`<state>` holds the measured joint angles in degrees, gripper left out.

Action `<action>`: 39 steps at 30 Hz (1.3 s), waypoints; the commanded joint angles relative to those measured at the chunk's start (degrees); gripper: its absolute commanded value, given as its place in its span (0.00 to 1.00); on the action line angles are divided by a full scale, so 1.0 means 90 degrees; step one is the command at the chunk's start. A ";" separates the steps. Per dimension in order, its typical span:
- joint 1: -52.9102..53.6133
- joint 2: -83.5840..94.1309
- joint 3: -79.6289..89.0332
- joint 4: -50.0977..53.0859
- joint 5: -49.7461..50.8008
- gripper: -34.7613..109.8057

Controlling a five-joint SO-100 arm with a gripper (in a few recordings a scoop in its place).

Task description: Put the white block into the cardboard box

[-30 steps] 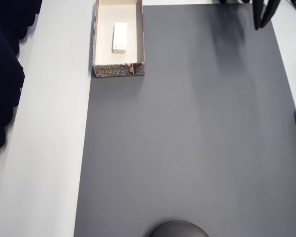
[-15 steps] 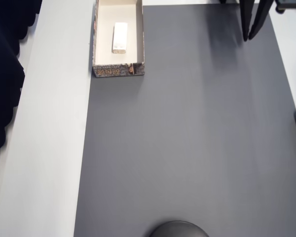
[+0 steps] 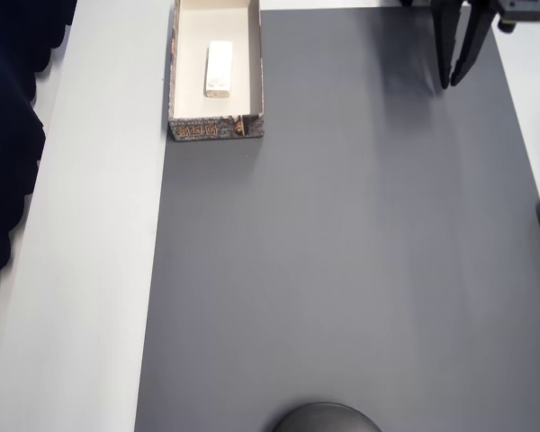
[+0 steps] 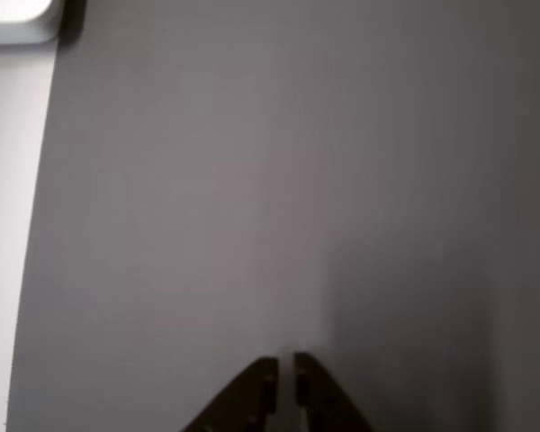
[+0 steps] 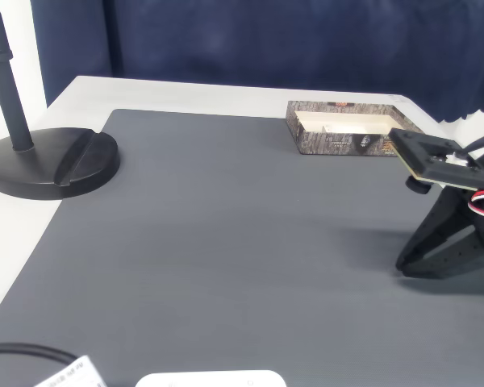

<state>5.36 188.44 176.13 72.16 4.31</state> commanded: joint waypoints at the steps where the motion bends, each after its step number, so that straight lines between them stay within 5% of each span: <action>1: -0.0010 0.0225 0.0117 -0.0078 0.0068 0.23; 39: -0.0010 0.0225 0.0117 0.0439 -0.0586 0.23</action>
<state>5.36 188.44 176.13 75.85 -0.44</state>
